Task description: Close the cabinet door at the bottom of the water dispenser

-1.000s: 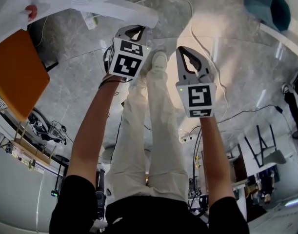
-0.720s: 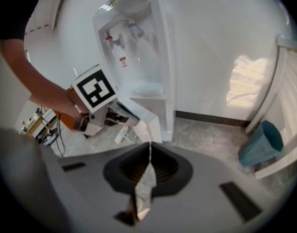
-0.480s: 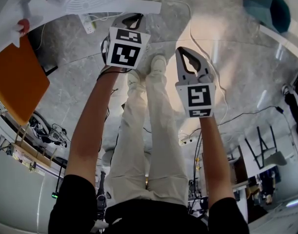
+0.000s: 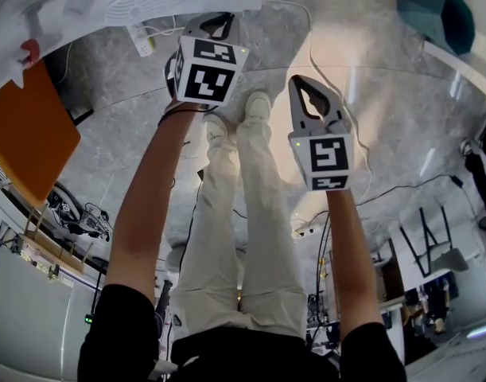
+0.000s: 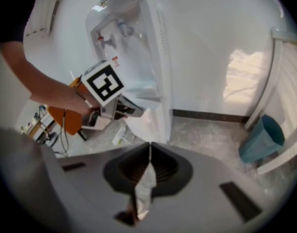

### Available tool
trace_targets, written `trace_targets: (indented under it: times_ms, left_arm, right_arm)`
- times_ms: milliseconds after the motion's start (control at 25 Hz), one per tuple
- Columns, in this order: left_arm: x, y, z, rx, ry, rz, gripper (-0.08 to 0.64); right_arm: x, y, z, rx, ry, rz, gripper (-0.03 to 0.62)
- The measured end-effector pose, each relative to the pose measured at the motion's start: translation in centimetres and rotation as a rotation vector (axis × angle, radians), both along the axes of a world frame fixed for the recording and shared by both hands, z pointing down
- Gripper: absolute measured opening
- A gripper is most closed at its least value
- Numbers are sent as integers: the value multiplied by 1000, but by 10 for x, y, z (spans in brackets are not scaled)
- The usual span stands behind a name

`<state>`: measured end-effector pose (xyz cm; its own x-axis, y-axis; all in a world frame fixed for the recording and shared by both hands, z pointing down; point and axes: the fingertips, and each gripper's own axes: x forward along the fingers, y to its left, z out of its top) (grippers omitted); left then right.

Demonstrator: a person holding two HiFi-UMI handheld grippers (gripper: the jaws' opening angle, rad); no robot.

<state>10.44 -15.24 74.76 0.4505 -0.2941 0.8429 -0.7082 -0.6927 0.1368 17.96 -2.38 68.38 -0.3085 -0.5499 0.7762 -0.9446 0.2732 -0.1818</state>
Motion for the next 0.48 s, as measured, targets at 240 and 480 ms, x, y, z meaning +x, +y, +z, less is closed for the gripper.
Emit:
trace_targets:
  times_ms: [240,480]
  left_arm:
    - [2,-11,3,20,-21,-3,20]
    - [7,-24,3,49,-23,-10,20]
  right_arm:
    - [-2,-2,2,-5,-3,-7,35]
    - [-1,-4,9,-12,8,-14,35]
